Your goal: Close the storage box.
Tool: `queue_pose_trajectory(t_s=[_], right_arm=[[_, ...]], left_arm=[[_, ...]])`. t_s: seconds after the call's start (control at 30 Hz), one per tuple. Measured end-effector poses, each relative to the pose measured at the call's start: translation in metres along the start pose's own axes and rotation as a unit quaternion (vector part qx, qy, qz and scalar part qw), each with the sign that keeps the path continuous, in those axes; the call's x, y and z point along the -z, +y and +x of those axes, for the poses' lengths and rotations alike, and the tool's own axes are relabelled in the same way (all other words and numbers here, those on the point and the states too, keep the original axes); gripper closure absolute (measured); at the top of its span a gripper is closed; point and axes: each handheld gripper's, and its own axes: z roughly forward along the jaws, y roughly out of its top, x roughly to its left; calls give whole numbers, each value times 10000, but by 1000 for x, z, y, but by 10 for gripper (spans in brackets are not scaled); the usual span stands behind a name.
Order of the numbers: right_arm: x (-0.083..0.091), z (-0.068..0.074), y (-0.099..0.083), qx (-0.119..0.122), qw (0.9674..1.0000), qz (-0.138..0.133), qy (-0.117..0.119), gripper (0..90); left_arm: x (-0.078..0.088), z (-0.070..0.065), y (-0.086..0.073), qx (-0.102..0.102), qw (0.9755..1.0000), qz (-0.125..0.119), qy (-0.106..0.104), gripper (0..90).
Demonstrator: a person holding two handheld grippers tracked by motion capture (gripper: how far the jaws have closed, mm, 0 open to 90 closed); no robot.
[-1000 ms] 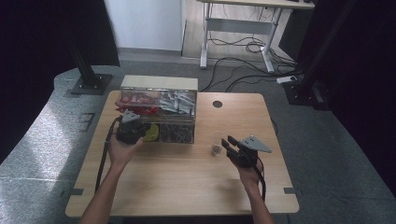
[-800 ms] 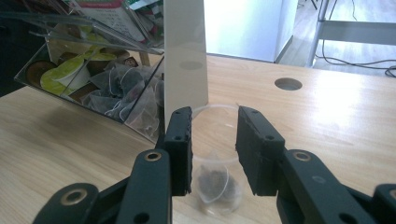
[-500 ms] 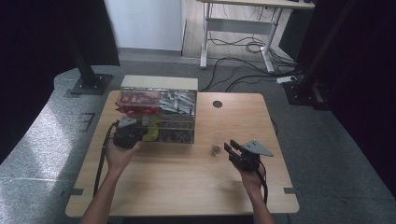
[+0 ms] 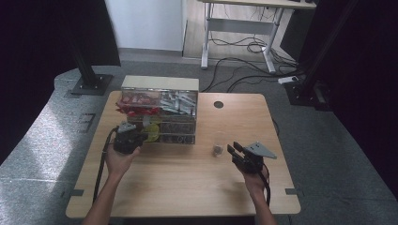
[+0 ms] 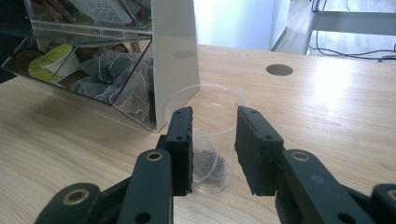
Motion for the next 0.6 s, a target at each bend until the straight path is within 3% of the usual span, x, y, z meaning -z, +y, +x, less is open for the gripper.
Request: queue_pose_trajectory(t_s=[0.6], right_arm=[[0, 0, -3, 24, 10000, 50, -27, 664]], left_arm=[[-10, 7, -24, 200, 9995, 222, -112, 900]])
